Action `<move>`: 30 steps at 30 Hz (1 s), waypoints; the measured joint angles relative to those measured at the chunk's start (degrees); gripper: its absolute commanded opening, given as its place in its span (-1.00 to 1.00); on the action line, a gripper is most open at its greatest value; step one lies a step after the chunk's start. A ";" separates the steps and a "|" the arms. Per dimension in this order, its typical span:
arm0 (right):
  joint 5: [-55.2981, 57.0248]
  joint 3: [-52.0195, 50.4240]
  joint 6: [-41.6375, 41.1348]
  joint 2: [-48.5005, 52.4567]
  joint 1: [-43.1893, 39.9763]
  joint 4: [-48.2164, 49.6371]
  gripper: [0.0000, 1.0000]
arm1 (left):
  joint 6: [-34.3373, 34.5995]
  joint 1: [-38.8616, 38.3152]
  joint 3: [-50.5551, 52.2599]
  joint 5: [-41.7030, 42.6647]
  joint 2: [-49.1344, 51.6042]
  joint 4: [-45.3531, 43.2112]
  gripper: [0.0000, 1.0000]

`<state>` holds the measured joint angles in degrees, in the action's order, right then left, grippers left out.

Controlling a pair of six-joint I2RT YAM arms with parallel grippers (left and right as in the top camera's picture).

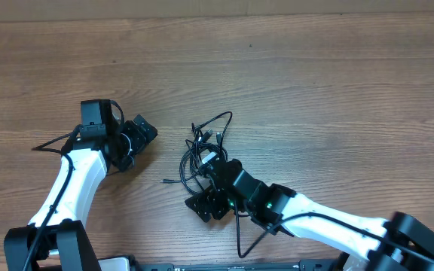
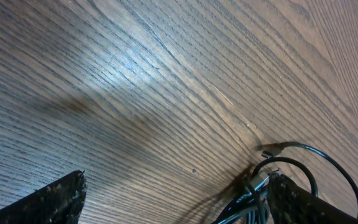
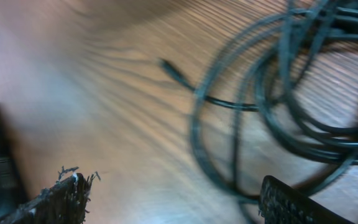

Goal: Untangle cables

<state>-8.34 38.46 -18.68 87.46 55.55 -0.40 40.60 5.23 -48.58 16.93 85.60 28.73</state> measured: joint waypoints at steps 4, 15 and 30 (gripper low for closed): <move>6.19 1.75 2.27 5.42 0.00 -0.09 0.72 | 0.00 0.00 0.00 0.02 0.00 0.26 0.86; 17.99 12.09 6.10 18.58 0.00 3.13 0.46 | 0.00 0.00 0.00 0.02 0.00 2.75 0.91; 15.26 17.70 5.86 22.10 -1.25 -4.20 -0.92 | 0.00 0.00 -0.02 0.07 0.00 3.82 0.36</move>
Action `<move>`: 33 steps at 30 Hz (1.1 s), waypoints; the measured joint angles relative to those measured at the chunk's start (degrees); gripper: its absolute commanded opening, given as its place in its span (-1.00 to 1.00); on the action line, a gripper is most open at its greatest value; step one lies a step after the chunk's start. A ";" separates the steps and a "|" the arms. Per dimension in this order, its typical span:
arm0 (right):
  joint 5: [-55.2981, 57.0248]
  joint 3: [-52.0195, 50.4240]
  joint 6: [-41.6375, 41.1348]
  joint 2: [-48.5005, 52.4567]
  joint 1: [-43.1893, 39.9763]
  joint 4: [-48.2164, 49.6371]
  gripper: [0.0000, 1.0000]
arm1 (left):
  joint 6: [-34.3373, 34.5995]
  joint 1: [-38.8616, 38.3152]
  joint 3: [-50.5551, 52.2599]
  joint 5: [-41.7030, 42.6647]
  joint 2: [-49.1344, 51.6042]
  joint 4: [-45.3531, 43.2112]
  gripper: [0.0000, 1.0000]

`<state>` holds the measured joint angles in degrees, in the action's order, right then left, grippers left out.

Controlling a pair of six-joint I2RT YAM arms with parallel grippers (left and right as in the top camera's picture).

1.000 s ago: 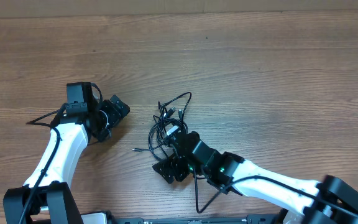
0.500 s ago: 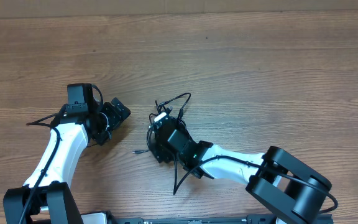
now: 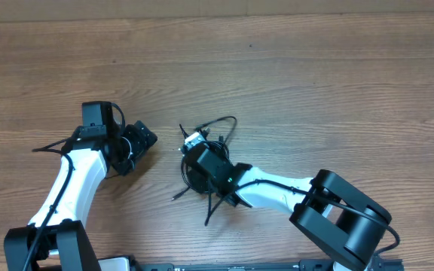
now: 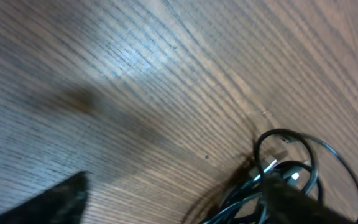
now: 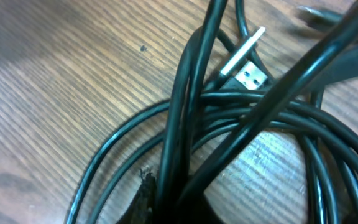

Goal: Untangle cables

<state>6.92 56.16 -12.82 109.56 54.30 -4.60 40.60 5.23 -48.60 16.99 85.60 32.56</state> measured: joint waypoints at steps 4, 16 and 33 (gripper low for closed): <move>-3.13 5.40 -2.29 -1.46 -0.17 -13.86 -0.92 | -1.16 0.00 -0.02 0.33 0.00 1.29 -0.38; -40.48 9.66 -7.72 -16.94 -11.76 -22.05 -0.92 | -9.44 0.00 -0.04 5.70 0.00 3.52 -0.79; -50.84 7.52 -12.98 -16.59 -19.65 -21.38 -0.62 | -18.05 -1.01 -0.04 36.02 0.00 3.76 -0.76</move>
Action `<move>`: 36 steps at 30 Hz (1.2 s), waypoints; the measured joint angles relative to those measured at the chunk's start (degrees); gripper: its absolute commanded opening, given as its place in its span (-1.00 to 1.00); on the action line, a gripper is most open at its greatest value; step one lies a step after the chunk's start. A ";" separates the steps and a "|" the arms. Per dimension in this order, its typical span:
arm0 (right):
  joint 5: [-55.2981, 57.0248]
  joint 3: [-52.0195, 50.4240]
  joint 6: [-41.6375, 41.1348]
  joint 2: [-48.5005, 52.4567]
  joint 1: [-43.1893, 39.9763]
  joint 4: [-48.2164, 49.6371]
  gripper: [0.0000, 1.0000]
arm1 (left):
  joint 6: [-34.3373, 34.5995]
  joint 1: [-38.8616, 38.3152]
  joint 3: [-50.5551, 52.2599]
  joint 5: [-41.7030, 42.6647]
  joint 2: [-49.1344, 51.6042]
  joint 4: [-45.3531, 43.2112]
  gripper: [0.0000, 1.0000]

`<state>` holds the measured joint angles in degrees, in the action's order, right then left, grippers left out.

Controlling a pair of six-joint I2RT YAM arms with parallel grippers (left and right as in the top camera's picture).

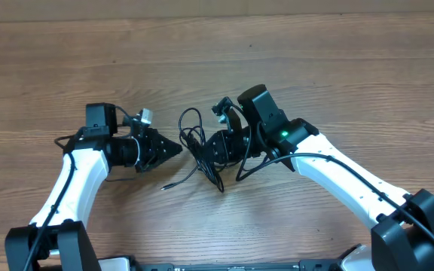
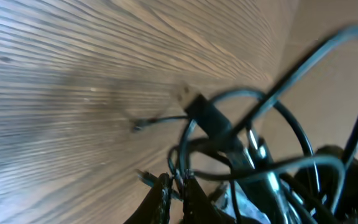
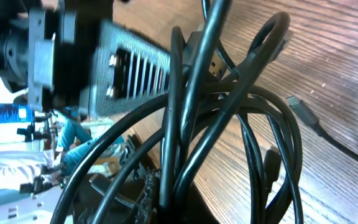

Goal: Untangle cables

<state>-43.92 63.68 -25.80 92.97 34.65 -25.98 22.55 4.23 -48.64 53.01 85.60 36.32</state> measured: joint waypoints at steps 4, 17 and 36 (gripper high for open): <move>4.74 -0.04 -3.34 0.00 -0.02 1.49 -0.53 | 0.20 -2.29 0.00 0.92 0.00 -0.07 -0.72; 8.74 -0.07 -6.91 0.00 -0.02 2.58 -0.34 | 0.22 -4.07 0.00 0.37 0.00 -0.11 -0.77; 46.10 -0.33 -9.38 0.00 0.00 -34.49 0.31 | 31.21 -6.84 -0.11 -9.33 0.00 -19.67 -0.91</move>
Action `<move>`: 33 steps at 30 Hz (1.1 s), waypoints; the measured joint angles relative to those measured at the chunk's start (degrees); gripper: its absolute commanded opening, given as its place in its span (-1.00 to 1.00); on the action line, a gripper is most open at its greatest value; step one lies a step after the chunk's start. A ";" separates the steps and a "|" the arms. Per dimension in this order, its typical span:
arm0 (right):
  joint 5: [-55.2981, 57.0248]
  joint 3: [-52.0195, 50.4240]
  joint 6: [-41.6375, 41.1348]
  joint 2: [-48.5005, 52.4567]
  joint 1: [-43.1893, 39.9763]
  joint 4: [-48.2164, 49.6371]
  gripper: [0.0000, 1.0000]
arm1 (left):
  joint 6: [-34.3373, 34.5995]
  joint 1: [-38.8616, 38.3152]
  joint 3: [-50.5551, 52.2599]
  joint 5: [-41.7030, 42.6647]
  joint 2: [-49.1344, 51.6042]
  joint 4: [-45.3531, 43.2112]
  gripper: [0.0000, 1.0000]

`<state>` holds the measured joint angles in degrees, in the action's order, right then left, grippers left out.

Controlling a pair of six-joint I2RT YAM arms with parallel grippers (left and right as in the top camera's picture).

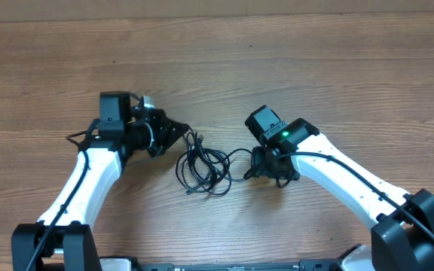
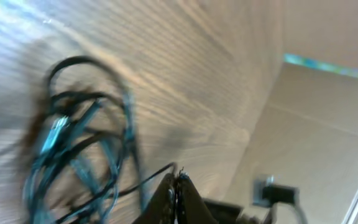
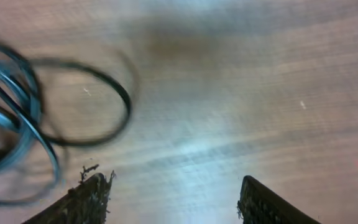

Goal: Untangle cables

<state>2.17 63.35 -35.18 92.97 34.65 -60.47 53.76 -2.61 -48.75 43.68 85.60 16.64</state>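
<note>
A tangle of black cables (image 1: 202,167) lies on the wooden table (image 1: 337,68) between the arms. My left gripper (image 1: 181,135) is at the tangle's far left corner, jaws pressed together on a strand (image 2: 157,173) that runs to their tips (image 2: 178,182); the rest of the blurred bundle (image 2: 79,143) hangs away from it. My right gripper (image 1: 258,172) is just right of the tangle, open and empty (image 3: 176,190). One cable loop (image 3: 86,102) lies ahead of its left finger (image 3: 92,196).
Both white arms reach in from the near edge, the left forearm (image 1: 89,177) and the right forearm (image 1: 345,184). A pale wall shows behind the table's far edge in the left wrist view.
My right gripper has let go of the bundle and now stands open to its right. The bundle is spread flat on the table. My left gripper, still shut, has shifted right and farther back.
Both grippers were open, the right one at the near side of the heap, the left one off to the left. Then the right gripper was in the heap. Later it held the bundle up with the left shut on a strand. Now only the left holds.
</note>
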 measured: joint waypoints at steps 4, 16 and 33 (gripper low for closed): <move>-3.82 0.00 2.25 0.00 2.54 -4.50 0.28 | 5.01 -2.62 -0.04 -4.09 0.00 -4.07 -0.91; -17.77 -0.09 6.27 0.00 21.75 4.13 0.40 | 4.26 7.96 -0.04 -9.46 0.00 -4.02 -0.88; -1.68 -7.98 9.40 1.77 30.34 39.87 -0.02 | -7.30 23.23 -0.09 -1.66 0.00 9.25 -0.91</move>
<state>0.49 55.37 -25.78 94.74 64.99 -20.60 46.46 20.62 -48.84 42.02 85.60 25.89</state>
